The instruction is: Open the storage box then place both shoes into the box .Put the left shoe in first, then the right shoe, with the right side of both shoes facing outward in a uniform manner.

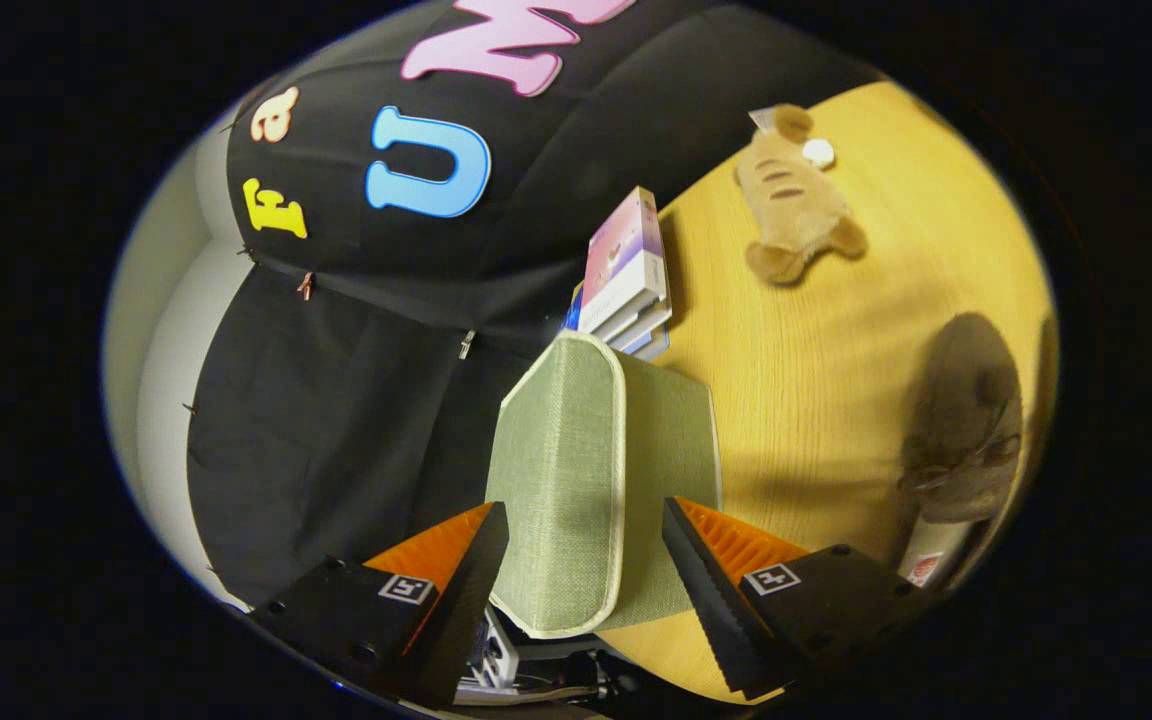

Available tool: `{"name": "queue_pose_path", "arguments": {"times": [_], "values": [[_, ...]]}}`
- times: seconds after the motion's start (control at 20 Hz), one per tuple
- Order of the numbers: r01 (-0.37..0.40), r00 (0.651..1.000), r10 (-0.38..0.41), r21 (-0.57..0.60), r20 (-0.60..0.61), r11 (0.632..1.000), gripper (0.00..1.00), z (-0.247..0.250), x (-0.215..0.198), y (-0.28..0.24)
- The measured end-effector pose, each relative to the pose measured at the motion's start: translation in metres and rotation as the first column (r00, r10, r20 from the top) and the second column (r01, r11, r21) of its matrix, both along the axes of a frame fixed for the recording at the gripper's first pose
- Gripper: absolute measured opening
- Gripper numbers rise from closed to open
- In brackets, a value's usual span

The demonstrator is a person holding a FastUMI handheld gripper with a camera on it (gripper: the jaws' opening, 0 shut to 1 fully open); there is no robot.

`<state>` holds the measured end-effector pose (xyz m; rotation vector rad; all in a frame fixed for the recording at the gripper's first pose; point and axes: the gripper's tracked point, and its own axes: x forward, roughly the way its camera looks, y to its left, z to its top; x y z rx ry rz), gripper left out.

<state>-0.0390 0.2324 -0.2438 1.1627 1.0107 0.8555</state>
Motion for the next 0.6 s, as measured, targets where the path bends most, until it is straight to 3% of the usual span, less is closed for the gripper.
{"name": "queue_pose_path", "arguments": {"times": [0.2,0.45,0.5,0.6], "values": [[-0.059,0.995,0.073,0.183,-0.072,0.981,0.95,-0.001,0.001,0.024],[-0.097,0.980,0.143,0.298,-0.137,0.950,0.95,-0.015,-0.004,0.043],[-0.097,0.977,0.152,0.323,-0.148,0.941,0.89,-0.016,-0.005,0.045],[-0.093,0.976,0.157,0.365,-0.150,0.926,0.87,-0.011,-0.006,0.045]]}}
